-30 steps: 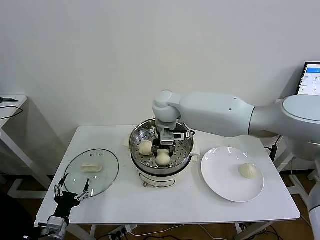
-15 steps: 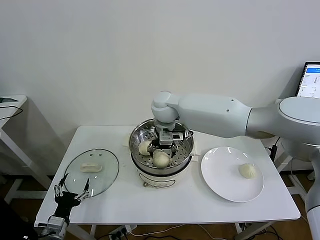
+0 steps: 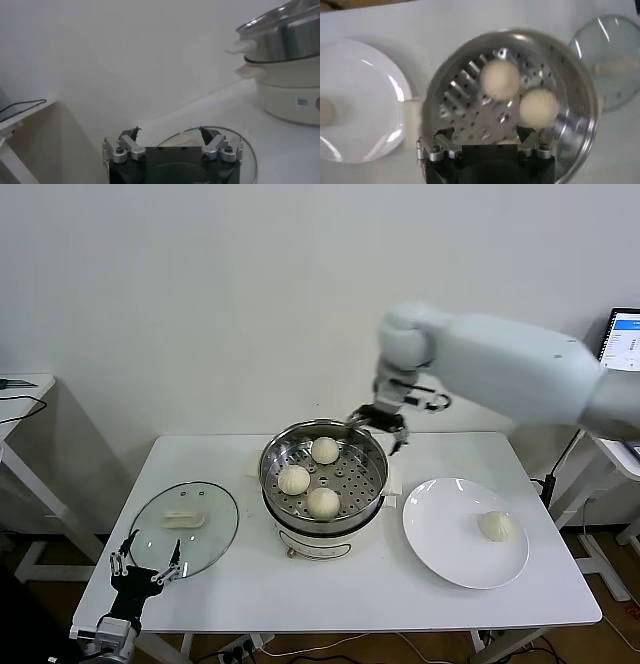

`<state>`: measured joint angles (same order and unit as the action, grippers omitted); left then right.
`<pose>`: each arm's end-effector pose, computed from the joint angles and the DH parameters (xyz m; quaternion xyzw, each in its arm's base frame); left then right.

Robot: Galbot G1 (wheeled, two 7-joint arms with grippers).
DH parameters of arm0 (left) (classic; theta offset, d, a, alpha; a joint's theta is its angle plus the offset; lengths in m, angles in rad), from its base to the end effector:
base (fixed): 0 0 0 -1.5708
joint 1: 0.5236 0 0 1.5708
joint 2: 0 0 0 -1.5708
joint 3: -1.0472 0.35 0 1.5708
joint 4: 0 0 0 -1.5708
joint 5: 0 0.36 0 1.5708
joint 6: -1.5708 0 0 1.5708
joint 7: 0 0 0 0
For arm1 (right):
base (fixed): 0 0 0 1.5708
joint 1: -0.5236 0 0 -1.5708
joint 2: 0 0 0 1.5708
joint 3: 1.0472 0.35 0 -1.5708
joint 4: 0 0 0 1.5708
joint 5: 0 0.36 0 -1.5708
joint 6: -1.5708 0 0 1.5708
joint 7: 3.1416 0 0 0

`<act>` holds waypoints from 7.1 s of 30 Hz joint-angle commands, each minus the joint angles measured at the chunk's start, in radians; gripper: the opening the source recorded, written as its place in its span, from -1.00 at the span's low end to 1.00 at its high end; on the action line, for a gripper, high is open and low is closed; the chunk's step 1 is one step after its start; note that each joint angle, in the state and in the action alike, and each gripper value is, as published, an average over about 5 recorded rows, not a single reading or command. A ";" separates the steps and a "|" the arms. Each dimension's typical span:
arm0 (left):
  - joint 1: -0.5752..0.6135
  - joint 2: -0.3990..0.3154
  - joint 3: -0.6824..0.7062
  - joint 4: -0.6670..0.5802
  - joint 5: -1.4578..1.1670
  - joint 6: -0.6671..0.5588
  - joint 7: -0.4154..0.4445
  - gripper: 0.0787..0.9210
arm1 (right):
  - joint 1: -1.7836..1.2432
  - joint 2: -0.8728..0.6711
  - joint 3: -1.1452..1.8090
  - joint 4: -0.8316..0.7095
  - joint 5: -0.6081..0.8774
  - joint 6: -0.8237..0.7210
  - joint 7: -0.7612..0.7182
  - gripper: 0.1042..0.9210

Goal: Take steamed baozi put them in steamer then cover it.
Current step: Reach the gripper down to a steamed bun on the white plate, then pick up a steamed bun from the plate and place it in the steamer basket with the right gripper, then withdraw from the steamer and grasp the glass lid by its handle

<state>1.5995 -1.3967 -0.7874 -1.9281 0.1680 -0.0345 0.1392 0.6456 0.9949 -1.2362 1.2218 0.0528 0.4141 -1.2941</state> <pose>0.1694 0.1254 -0.3457 0.0010 -0.9730 -0.2126 0.0894 0.5812 0.0210 0.0072 0.6500 -0.2335 0.7121 0.1261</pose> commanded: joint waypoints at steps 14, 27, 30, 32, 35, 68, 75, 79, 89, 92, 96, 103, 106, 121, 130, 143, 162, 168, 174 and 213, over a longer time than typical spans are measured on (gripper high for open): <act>-0.005 -0.005 0.018 0.000 0.007 0.001 -0.001 0.77 | -0.602 -0.456 0.473 -0.032 -0.232 -0.474 -0.056 0.76; -0.001 -0.011 0.023 -0.006 0.012 0.002 -0.001 0.77 | -0.713 -0.399 0.585 -0.127 -0.376 -0.428 0.038 0.76; -0.001 -0.011 0.023 -0.006 0.012 0.001 -0.001 0.77 | -0.720 -0.381 0.592 -0.148 -0.387 -0.423 0.059 0.76; -0.001 -0.011 0.023 -0.005 0.012 0.001 -0.001 0.77 | -0.724 -0.369 0.595 -0.160 -0.391 -0.421 0.069 0.76; -0.002 -0.011 0.023 -0.005 0.013 0.001 -0.001 0.77 | -0.727 -0.349 0.599 -0.178 -0.398 -0.418 0.085 0.76; -0.013 -0.015 0.023 0.015 0.013 0.000 -0.001 0.77 | -0.750 -0.260 0.615 -0.240 -0.439 -0.398 0.095 0.48; -0.013 -0.018 0.024 0.010 0.014 0.002 -0.002 0.77 | -0.733 -0.283 0.609 -0.216 -0.395 -0.408 0.076 0.43; -0.012 -0.017 0.025 0.006 0.014 0.003 -0.003 0.77 | -0.681 -0.338 0.564 -0.160 -0.281 -0.446 0.047 0.42; -0.009 -0.012 0.029 -0.004 0.016 0.003 -0.004 0.77 | -0.227 -0.480 0.175 0.081 0.107 -0.637 0.022 0.41; -0.010 -0.011 0.029 -0.005 0.016 0.000 -0.003 0.77 | -0.035 -0.477 0.013 0.162 0.207 -0.700 0.031 0.41; -0.012 -0.007 0.030 -0.008 0.016 -0.003 0.000 0.77 | 0.144 -0.438 -0.143 0.252 0.325 -0.776 0.051 0.41; -0.022 0.004 0.028 -0.010 0.010 -0.004 0.003 0.77 | 0.276 -0.311 -0.245 0.319 0.466 -0.863 0.082 0.41; -0.029 0.007 0.028 -0.006 0.007 -0.002 0.004 0.77 | 0.272 -0.226 -0.239 0.304 0.497 -0.882 0.094 0.41; -0.036 0.014 0.011 0.006 -0.007 0.001 0.007 0.77 | 0.071 0.169 -0.135 -0.027 0.408 -0.865 0.088 0.41; -0.042 0.015 0.014 0.012 -0.008 0.003 0.008 0.77 | -0.075 0.241 -0.089 -0.116 0.319 -0.845 0.081 0.41; -0.040 0.016 0.003 0.010 -0.015 0.004 0.009 0.77 | -0.185 0.244 -0.053 -0.165 0.232 -0.831 0.065 0.41; -0.034 0.008 0.015 -0.001 -0.009 0.004 0.006 0.77 | -0.123 0.066 0.128 -0.085 0.302 -0.831 0.048 0.76; -0.032 0.004 0.023 -0.016 -0.005 0.006 0.002 0.77 | -0.119 -0.128 0.230 0.005 0.352 -0.829 0.019 0.76; -0.028 0.000 0.029 -0.043 -0.020 0.009 0.001 0.77 | -0.394 -0.344 0.643 0.122 0.396 -0.782 0.132 0.76; -0.096 -0.012 0.069 0.103 0.550 -0.205 -0.157 0.77 | -2.223 0.359 1.922 0.734 0.480 -0.078 1.381 0.76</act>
<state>1.4991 -1.4149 -0.7088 -1.9046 0.2696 -0.1295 0.0844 -1.3462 1.0888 0.5934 1.8907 0.5855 0.2068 -0.0413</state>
